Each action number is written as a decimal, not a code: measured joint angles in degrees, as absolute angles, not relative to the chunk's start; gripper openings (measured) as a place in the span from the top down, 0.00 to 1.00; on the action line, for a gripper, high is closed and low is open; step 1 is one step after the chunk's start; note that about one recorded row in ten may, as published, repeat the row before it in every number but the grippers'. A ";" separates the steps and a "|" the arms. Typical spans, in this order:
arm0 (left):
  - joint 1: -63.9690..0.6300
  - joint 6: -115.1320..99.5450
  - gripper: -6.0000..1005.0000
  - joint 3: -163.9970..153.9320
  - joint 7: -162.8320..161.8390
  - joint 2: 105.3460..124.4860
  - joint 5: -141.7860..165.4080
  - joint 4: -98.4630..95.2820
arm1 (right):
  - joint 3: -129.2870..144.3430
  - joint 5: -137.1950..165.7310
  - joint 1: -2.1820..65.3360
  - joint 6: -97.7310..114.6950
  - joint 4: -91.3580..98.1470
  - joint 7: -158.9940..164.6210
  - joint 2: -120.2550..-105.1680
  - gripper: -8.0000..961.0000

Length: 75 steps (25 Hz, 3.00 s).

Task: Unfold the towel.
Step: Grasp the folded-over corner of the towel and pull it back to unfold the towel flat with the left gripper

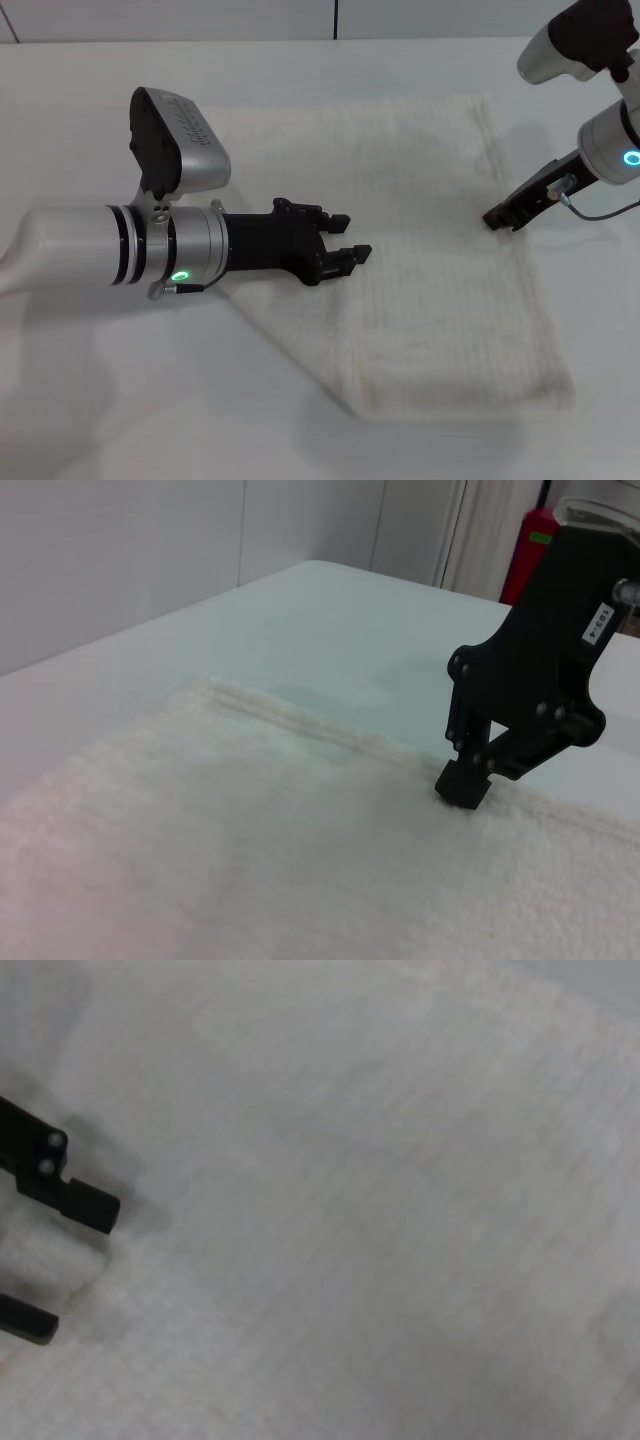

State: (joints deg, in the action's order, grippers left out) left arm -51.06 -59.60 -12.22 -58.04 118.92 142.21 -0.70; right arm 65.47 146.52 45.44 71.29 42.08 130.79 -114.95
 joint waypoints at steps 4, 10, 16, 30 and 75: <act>-50.93 -59.52 0.51 -12.22 -58.04 118.92 142.20 -0.56 | 65.50 146.52 45.38 71.33 42.01 130.78 -115.03 0.99; -50.89 -59.35 0.51 -12.22 -58.00 118.91 142.20 0.01 | 65.61 146.52 45.17 71.28 42.06 130.78 -115.05 0.99; -50.88 -59.14 0.52 -12.22 -58.00 118.91 142.20 0.27 | 65.78 146.52 45.06 71.26 42.11 130.78 -115.05 0.99; -50.62 -59.28 0.71 -11.70 -55.88 118.91 142.20 1.08 | 66.18 146.52 44.91 71.24 42.15 130.77 -115.14 0.99; -39.85 -91.76 0.97 -10.72 -52.74 118.02 142.26 -18.77 | 66.18 146.51 45.34 71.37 42.01 131.16 -114.71 0.99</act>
State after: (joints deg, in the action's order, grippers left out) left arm -39.85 -91.76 -10.72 -52.74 118.02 142.26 -18.77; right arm 66.18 146.51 45.34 71.37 42.01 131.16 -114.71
